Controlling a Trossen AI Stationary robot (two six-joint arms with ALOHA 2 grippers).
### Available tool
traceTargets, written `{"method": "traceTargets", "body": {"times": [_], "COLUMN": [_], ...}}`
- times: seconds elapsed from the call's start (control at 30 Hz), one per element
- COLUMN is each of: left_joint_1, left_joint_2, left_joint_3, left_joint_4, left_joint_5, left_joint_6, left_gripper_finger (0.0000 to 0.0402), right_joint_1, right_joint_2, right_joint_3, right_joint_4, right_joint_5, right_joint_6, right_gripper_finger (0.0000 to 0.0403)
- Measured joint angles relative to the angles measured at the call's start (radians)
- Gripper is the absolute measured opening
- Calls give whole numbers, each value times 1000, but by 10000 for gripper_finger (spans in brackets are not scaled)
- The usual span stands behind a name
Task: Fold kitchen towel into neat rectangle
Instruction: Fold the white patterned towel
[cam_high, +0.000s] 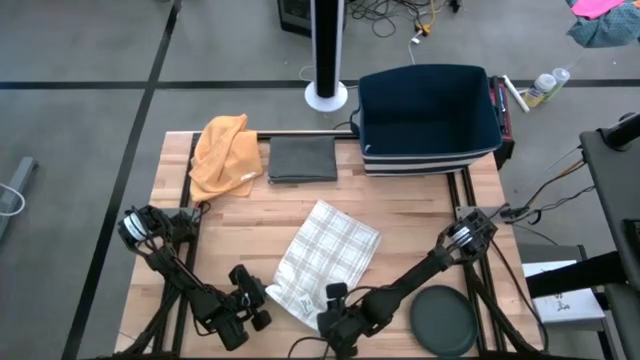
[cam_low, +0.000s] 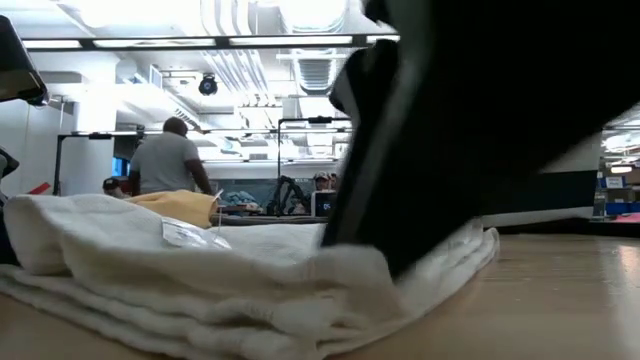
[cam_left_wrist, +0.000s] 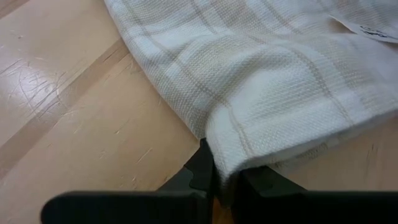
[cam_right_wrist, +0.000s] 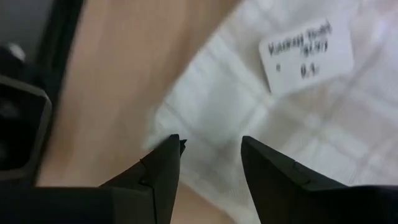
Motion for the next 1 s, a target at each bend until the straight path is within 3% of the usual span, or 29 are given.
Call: {"method": "traceTargets", "body": {"times": [0.4, 0.53, 0.7, 1.0], "left_joint_1": [0, 0, 0, 0], "left_joint_2": [1, 2, 2, 2], "left_joint_3": [1, 1, 1, 1], "left_joint_4": [4, 6, 5, -2], "left_joint_5": [-7, -15, -13, -6], "left_joint_6": [0, 0, 0, 4], "left_gripper_finger": [20, 20, 20, 20], "right_joint_1": [-22, -45, -83, -165], "right_joint_2": [-1, 22, 29, 119], "right_joint_3": [0, 0, 0, 0], "right_joint_4": [60, 89, 208, 378], "right_joint_5": [3, 50, 130, 123], "right_joint_6": [-43, -68, -110, -129], "right_gripper_finger": [158, 160, 162, 149]}}
